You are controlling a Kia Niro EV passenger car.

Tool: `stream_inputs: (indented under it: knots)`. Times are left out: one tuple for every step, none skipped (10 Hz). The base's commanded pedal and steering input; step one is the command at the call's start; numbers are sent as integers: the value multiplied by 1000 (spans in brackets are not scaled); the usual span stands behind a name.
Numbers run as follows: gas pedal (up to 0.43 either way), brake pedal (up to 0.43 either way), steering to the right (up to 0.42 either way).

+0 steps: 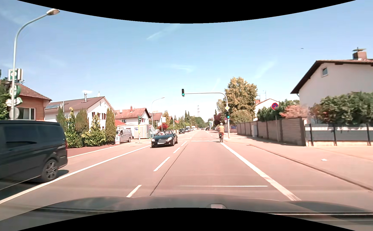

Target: Follow the waypoints while adhering to traffic rules and regulations

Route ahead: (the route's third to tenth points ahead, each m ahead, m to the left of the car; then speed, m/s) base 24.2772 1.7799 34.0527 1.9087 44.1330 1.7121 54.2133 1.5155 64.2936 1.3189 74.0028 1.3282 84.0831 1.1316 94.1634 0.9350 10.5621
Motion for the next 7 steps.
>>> stream_inputs:
  knots:
    - [0, 61, -3]
    - [0, 6, -3]
    - [0, 0, -3]
    - [0, 0, -3]
    - [0, 0, -3]
    - [0, 0, -3]
    - [0, 0, -3]
